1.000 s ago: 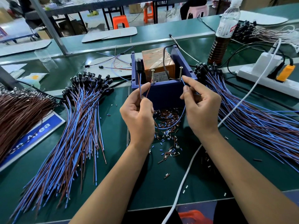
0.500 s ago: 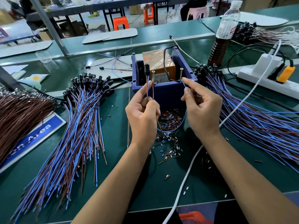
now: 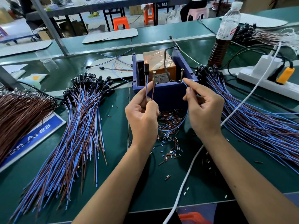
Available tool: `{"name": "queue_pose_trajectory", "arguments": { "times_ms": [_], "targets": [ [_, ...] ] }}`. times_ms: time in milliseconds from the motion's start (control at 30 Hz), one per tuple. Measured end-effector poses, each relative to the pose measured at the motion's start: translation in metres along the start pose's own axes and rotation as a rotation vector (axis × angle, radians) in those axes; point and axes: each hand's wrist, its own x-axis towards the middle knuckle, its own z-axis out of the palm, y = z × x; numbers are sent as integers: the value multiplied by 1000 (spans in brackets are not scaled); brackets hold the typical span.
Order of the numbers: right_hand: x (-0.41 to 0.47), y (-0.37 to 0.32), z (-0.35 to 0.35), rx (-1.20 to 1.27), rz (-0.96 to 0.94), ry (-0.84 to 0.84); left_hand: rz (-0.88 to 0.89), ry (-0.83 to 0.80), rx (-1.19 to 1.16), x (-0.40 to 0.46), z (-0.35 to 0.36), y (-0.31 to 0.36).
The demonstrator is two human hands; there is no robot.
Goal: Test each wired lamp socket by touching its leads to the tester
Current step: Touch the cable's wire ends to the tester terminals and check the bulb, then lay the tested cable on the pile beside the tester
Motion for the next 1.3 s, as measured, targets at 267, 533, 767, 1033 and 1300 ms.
{"name": "queue_pose_trajectory", "arguments": {
  "times_ms": [267, 533, 767, 1033, 1300],
  "targets": [
    [0, -1, 0, 0, 2, -4, -13, 25, 2, 0, 0, 3],
    [0, -2, -1, -17, -4, -7, -7, 55, 20, 2, -4, 1],
    [0, -3, -1, -32, -5, -7, 2, 87, 31, 2, -5, 3],
    [-1, -3, -1, 14, 28, 1, 87, 155, 112, 1, -4, 7],
    [-5, -8, -31, 58, 123, 91, 247, 57, 270, -15, 30, 20]
  ]
}}
